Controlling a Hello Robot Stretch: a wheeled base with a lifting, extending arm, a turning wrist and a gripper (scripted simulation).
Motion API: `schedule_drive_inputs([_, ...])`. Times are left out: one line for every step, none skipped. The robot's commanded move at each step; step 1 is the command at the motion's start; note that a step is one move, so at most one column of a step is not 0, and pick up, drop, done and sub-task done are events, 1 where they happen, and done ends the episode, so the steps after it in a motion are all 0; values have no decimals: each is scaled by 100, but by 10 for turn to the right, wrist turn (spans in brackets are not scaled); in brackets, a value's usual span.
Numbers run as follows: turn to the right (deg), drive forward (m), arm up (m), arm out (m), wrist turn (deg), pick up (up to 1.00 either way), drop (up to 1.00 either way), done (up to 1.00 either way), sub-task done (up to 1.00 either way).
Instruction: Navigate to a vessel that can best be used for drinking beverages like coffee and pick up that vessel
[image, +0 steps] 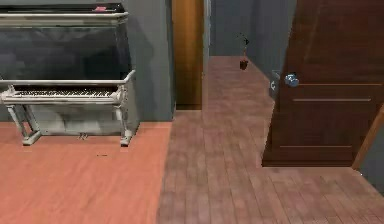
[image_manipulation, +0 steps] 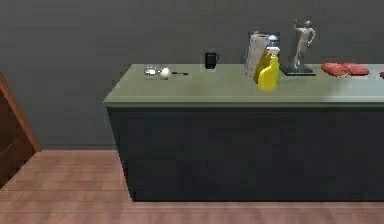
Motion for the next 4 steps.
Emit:
schedule_drive_inputs([0, 100, 0, 0, 0, 0, 0, 0, 0])
schedule_drive_inputs([0, 30, 0, 0, 0, 0, 0, 0, 0])
schedule_drive_inputs([330, 0, 0, 0, 0, 0, 0, 0, 0])
schedule_drive_inputs([0, 50, 0, 0, 0, 0, 0, 0, 0])
